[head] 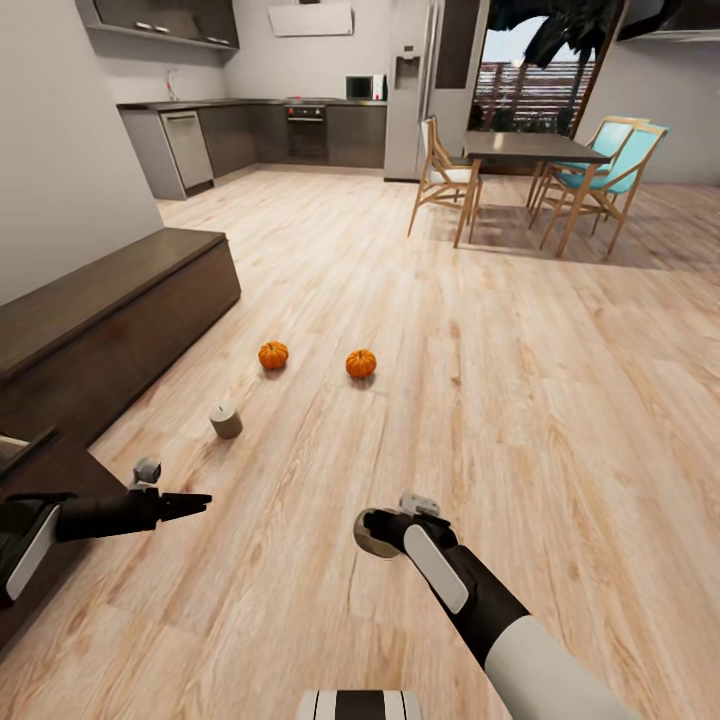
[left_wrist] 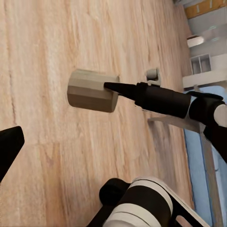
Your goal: Place each of the two pumpkins and all three candles from the living room inside a cabinet in the living room (use any cabinet), then make sure every cabinet is closed, and position the cauldron so it is next to a table in the living room.
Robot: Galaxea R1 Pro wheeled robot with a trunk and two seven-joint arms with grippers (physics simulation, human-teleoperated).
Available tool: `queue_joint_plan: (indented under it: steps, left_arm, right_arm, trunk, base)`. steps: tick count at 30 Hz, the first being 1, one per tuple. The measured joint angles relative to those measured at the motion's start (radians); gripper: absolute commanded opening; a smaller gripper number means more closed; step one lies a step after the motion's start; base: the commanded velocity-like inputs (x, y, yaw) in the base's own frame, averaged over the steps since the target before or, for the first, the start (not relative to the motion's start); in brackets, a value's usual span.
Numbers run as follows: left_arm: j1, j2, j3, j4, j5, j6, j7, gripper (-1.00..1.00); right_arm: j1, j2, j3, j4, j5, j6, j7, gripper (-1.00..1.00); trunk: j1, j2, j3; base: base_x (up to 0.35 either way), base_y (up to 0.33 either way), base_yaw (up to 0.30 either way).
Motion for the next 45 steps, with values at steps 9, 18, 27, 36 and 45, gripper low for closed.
queue_joint_plan:
  steps: [9,18,27,36,45]
  left_arm:
    - [0.0,-0.006,-0.001,0.0,0.0,0.0,0.05,1.0]
    - [0.0,-0.007,0.011,0.0,0.012,0.002,0.303,1.0]
    - [0.0,-0.018,0.047,-0.004,0.019,0.001,0.565,1.0]
    - [0.0,-0.096,0.048,-0.02,0.02,-0.002,0.888,1.0]
    - [0.0,-0.134,0.047,-0.027,0.02,-0.001,0.99,1.0]
  right_arm:
    - [0.001,0.001,0.0,-0.005,0.0,-0.002,0.003,-1.0]
    - [0.001,0.001,0.0,-0.005,0.001,-0.009,0.011,-1.0]
    - [0.001,0.001,0.0,-0.004,0.0,-0.015,0.011,-1.0]
    - [0.001,0.0,0.0,-0.007,0.0,-0.015,0.013,-1.0]
    - [0.0,0.001,0.0,-0.009,-0.001,-0.006,0.017,-1.0]
  trunk:
    - [-0.004,0.002,0.035]
    - [-0.008,0.004,0.07]
    - [-0.012,0.006,0.104]
    - [-0.016,0.008,0.141]
    - [-0.02,0.011,0.177]
  base:
    - [0.0,0.0,0.0]
    - [0.0,0.0,0.0]
    - [0.0,0.0,0.0]
    - [0.0,0.0,-0.111]
    - [0.0,0.0,-0.085]
